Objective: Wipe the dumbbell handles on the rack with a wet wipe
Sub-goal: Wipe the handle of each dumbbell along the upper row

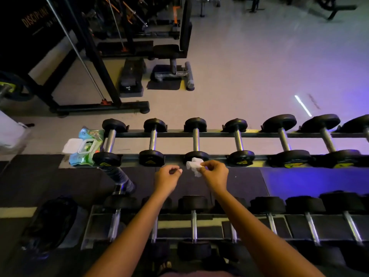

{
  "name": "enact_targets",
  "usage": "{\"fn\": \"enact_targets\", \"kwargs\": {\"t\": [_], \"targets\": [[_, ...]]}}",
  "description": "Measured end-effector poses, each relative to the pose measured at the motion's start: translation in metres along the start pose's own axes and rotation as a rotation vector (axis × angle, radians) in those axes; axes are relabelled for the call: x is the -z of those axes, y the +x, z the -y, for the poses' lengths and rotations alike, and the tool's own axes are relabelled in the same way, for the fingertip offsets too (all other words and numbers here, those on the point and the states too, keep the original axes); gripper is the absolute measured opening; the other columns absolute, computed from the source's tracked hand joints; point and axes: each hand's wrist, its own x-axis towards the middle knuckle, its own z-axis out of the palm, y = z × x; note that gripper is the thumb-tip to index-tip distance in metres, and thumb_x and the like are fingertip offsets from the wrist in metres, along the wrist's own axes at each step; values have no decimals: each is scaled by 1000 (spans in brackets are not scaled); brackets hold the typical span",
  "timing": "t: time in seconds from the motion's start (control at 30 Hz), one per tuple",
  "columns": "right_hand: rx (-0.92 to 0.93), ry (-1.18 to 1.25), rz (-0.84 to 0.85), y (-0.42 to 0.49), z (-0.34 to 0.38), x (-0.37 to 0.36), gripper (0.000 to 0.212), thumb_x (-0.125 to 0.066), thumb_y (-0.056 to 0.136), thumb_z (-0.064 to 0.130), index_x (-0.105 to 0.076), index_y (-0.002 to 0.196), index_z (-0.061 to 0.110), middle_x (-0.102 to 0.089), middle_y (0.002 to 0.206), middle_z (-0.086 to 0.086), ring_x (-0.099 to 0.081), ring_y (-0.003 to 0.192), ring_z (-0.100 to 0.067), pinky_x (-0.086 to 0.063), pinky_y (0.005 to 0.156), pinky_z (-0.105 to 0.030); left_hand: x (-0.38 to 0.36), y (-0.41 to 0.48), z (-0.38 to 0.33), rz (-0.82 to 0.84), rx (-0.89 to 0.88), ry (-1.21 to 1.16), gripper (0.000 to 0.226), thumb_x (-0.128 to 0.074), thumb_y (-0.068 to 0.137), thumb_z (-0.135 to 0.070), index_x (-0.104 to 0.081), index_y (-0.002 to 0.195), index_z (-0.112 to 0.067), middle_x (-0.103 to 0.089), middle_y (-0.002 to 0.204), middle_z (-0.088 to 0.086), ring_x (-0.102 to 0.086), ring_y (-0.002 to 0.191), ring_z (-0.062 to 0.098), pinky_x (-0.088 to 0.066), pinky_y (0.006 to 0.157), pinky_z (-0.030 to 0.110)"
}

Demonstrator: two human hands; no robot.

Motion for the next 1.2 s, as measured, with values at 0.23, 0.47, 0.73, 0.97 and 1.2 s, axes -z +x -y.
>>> {"fn": "enact_targets", "kwargs": {"t": [0.23,0.47,0.73,0.97,1.2], "targets": [[34,-78,152,48,-17,61,12,-71,83,5,-73,93,9,-70,90,-3,-66,86,-11,-54,78,-20,-54,0,-31,-105,112,-46,23,-67,88,-19,-70,109,-8,-67,102,3,-57,91,11,-41,78,21],[54,-93,237,76,-15,59,12,-71,83,5,-73,94,6,-67,89,-1,-59,79,-3,-51,72,-13,-63,11,-42,-189,174,-34,22,-69,86,-18,-71,106,-8,-70,102,6,-63,97,18,-47,84,27],[4,-16,190,99,-8,30,17,-72,83,7,-62,95,12,-62,88,1,-62,81,-11,-50,66,-14,-64,44,-45,-168,162,-14,22,-68,88,-17,-71,107,-6,-71,105,10,-62,94,15,-41,78,20],[-43,-76,190,131,-5,5,11,-67,87,5,-65,98,7,-64,97,-4,-61,87,-11,-51,71,-15,-70,82,-37,-68,150,21,23,-63,91,-18,-68,111,-9,-67,112,8,-60,100,16,-42,81,22],[-57,-258,266,164,-17,-31,13,-66,80,-1,-69,89,8,-68,91,-9,-63,82,-19,-57,79,-39,-86,120,-30,-71,174,83,22,-67,89,-17,-70,107,-5,-70,103,12,-62,93,18,-38,71,13]]}}
